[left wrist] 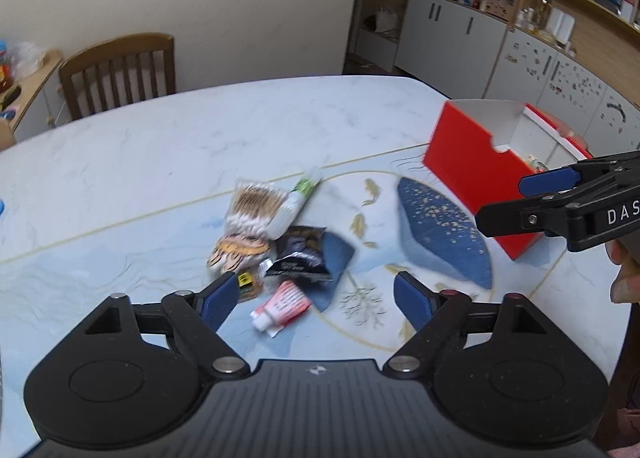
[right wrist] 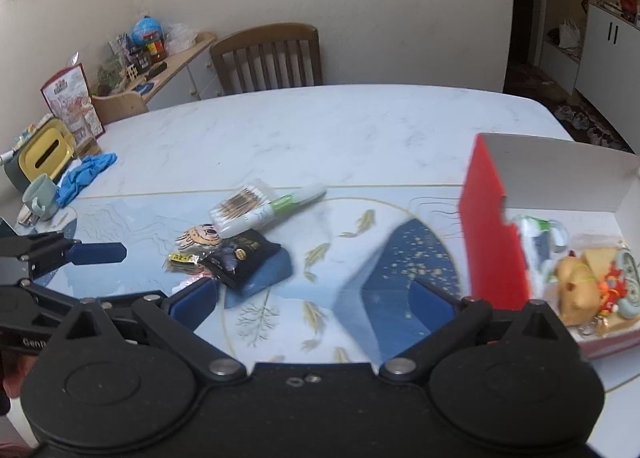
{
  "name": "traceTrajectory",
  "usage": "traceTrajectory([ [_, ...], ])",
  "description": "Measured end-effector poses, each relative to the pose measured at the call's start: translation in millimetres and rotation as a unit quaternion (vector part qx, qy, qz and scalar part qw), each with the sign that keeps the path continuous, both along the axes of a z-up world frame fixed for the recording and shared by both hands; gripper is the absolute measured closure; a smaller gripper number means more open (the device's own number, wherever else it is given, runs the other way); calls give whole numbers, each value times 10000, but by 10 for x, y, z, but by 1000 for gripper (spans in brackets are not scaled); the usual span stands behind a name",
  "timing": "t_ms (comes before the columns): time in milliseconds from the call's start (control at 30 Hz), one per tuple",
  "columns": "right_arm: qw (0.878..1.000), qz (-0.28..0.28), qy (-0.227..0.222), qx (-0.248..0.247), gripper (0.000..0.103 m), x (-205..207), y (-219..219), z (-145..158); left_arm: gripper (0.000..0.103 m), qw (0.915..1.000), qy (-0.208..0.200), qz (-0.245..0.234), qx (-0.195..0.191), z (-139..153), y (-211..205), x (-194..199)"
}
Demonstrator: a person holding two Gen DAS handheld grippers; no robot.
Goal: Organize objects
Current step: 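Lift both grippers out of the box and back over the table, then grasp the pink-white ointment tube with the left gripper while the right grasps the black snack packet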
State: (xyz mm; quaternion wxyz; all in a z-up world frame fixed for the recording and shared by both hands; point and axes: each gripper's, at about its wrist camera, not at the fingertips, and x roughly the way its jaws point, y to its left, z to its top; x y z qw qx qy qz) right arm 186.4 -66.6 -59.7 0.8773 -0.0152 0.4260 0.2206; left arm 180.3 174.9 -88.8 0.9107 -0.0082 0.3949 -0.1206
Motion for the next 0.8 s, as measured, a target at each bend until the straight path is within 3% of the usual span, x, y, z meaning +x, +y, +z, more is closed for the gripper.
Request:
traceTrajectory([
  [133,9998,120,68,-124,1,84,236,-80,2,9997,-138,154,92,-132,84,14],
  [800,9963,363,519,-577,1,515,1019,-586,2,9984,-218,-183,497,-726,33,155],
])
